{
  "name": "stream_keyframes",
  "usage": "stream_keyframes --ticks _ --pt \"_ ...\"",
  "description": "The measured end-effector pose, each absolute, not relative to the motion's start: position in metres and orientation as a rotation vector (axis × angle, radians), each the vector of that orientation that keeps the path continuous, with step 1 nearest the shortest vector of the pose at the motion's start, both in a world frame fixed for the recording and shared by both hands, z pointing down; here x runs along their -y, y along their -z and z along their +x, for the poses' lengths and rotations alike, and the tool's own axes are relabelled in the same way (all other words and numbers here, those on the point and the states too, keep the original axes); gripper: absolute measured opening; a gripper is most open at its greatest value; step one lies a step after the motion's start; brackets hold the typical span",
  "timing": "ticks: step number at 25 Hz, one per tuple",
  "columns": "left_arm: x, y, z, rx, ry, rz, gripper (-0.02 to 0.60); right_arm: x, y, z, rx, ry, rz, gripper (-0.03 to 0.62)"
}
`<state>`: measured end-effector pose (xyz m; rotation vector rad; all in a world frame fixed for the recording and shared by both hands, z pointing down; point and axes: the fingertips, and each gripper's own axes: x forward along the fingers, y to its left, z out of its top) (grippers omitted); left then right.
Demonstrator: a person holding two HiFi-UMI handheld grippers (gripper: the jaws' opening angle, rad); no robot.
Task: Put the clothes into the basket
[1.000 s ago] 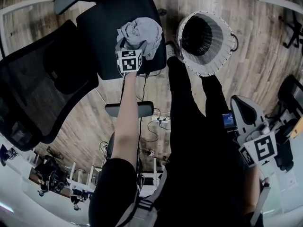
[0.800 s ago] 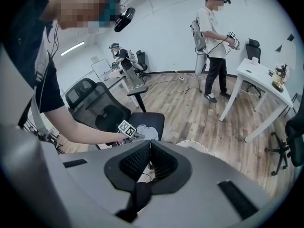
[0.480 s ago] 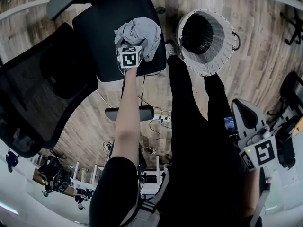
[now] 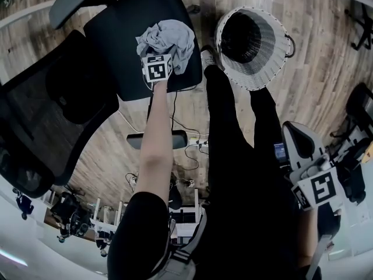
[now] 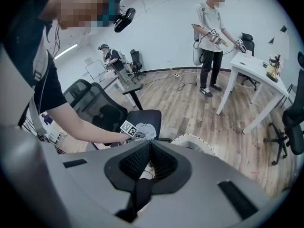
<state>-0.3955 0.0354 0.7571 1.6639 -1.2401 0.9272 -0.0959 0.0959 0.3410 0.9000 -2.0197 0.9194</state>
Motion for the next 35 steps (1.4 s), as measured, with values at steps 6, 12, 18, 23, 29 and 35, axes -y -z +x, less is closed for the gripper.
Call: stream_keyframes --ticks 6,12,18,23,29,35 --pt "-0.038 -0.758 -0.399 1.256 -0.955 1.656 0.245 -0.1 -0.343 -0.09 2.023 -0.923 0.911 0.017" --pt "-0.042 -0.755 -0.394 1.239 -0.962 1.638 0.128 -0.105 -0.338 -0.083 2.04 -0.915 0.917 0.017" --pt "-0.041 -0.737 -0.39 1.263 -0.928 1.624 0.109 -0.106 -0.326 -0.069 2.054 -0.898 0.984 0.017" --pt "-0.045 -0.71 -0.383 1.279 -0.885 1.638 0.103 -0.103 -0.31 -0.058 2.095 -0.858 1.048 0.017" --pt "-0.055 -0.666 -0.377 1.287 -0.875 1.659 0.098 -0.105 -0.289 -0.04 2.136 -0.802 1.111 0.017" --pt "-0.06 -0.623 -0.369 1.277 -0.881 1.722 0.097 -0.102 -0.271 -0.019 2.188 -0.736 1.207 0.017"
